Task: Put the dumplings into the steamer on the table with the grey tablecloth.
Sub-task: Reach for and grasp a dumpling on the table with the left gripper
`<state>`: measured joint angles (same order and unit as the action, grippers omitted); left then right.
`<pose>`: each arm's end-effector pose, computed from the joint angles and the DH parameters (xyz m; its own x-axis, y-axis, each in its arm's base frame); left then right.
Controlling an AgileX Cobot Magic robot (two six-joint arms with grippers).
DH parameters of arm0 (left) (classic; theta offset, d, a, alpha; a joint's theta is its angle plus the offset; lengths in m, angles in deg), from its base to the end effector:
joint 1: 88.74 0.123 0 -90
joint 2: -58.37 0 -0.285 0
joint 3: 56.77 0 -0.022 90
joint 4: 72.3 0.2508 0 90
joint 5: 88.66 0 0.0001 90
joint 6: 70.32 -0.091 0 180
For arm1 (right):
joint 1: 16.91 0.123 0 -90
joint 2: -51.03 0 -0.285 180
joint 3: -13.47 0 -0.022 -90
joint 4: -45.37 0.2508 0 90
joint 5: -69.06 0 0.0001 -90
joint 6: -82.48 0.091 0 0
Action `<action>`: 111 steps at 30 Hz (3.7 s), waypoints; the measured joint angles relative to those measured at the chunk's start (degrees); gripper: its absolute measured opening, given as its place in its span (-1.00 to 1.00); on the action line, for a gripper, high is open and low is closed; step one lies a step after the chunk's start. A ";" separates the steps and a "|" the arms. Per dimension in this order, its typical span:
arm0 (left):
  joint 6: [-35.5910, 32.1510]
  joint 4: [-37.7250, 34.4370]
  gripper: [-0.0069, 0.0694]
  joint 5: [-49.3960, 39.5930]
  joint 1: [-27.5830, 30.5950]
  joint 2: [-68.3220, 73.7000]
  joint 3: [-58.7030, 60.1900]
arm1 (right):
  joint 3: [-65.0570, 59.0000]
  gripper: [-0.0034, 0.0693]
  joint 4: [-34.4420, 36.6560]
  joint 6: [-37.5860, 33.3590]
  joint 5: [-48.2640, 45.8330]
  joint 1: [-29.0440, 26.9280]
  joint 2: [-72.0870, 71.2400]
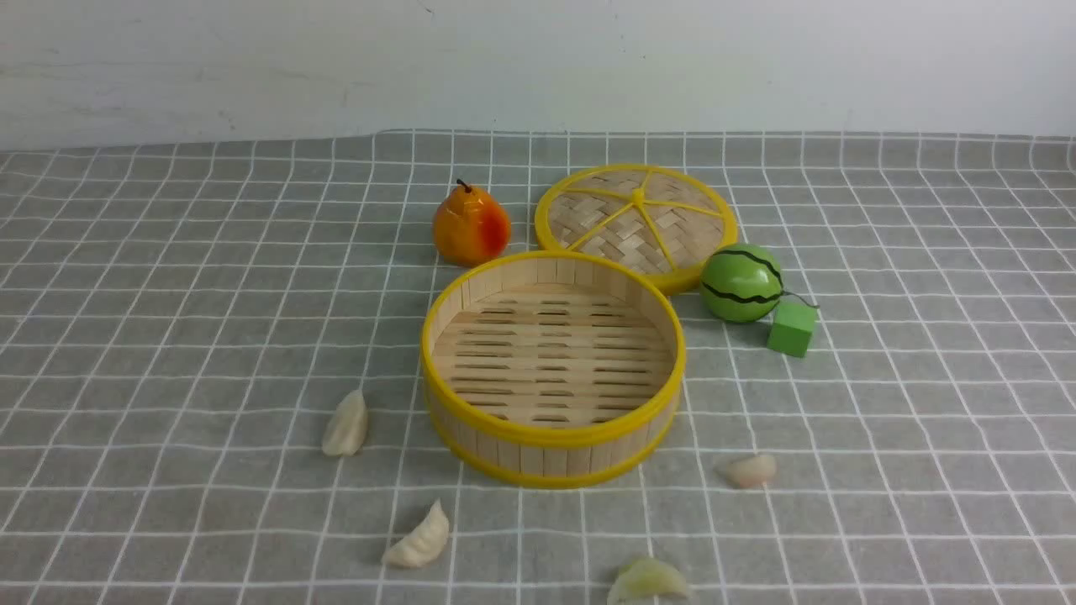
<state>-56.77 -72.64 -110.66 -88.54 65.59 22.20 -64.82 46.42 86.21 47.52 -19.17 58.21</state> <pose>0.0525 0.0000 0.1689 -0.3027 -0.2407 -0.9222 -0.0761 0.9706 -0.2283 0.0525 -0.0015 0.1736 -0.2886 0.0935 -0.9529 0.0569 0.9951 0.0804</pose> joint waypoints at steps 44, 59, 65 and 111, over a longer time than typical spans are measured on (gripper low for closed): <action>0.00 0.00 -0.19 -0.04 0.00 0.00 0.00 | 0.00 -0.25 0.43 0.02 0.00 0.00 0.00; 28.87 -41.68 -0.19 10.47 0.00 0.00 0.00 | -0.52 -0.25 43.34 16.86 -1.33 0.00 0.00; 32.72 -50.12 -0.19 11.21 0.00 0.00 0.00 | -0.52 -0.25 50.98 18.21 -0.99 0.00 0.00; 1.68 1.07 0.47 -38.30 -20.90 84.92 -68.32 | 55.98 -0.91 3.11 -13.66 -42.00 35.45 69.25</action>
<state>-55.09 -71.57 -148.96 -109.44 150.50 -46.11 -8.84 49.53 72.55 5.52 16.27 127.46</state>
